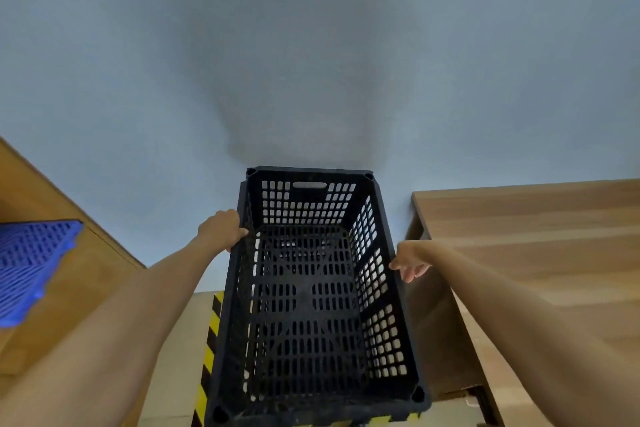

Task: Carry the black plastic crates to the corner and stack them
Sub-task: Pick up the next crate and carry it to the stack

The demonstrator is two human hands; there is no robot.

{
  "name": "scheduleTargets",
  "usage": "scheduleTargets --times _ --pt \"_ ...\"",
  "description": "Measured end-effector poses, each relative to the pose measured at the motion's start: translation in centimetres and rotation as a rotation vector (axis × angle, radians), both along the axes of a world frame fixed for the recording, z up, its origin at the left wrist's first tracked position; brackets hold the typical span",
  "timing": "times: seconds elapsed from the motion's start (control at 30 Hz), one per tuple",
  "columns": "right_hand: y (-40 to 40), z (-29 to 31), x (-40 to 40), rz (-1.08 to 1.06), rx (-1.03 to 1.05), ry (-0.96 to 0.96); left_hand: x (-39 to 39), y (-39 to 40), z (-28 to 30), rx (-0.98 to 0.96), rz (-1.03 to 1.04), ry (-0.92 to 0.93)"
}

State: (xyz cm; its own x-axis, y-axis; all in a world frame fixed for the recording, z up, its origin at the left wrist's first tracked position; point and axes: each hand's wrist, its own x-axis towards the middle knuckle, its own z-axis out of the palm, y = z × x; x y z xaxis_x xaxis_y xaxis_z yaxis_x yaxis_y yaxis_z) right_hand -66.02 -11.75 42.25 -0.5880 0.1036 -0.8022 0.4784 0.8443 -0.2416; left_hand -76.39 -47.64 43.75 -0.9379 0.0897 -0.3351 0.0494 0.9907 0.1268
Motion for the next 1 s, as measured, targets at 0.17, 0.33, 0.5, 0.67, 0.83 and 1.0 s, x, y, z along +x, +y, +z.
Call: scheduleTargets --times 0.17,0.33,0.5,0.67,0.83,1.0 --pt "0.7 -1.8 -3.2 0.035 0.028 0.036 -3.4 1.1 -1.5 -0.025 0.023 -0.048" --pt "0.4 -3.6 -5.6 0.005 0.087 0.090 -6.2 1.0 -2.6 -0.020 0.016 -0.116" --pt "-0.4 -4.2 -7.3 -0.049 0.036 -0.062 -8.8 0.1 -2.5 -0.011 -0.009 -0.153" --pt "-1.7 -4.0 -7.9 -0.067 0.056 -0.075 -10.4 -1.2 -3.8 0.019 -0.020 -0.261" --pt "-2.3 -4.2 -7.7 -0.071 0.108 -0.066 -10.7 -1.6 -3.9 0.039 -0.065 -0.277" --pt "-2.7 -3.2 -7.2 -0.083 0.114 -0.049 -10.0 -2.0 -3.8 0.013 -0.065 -0.241"
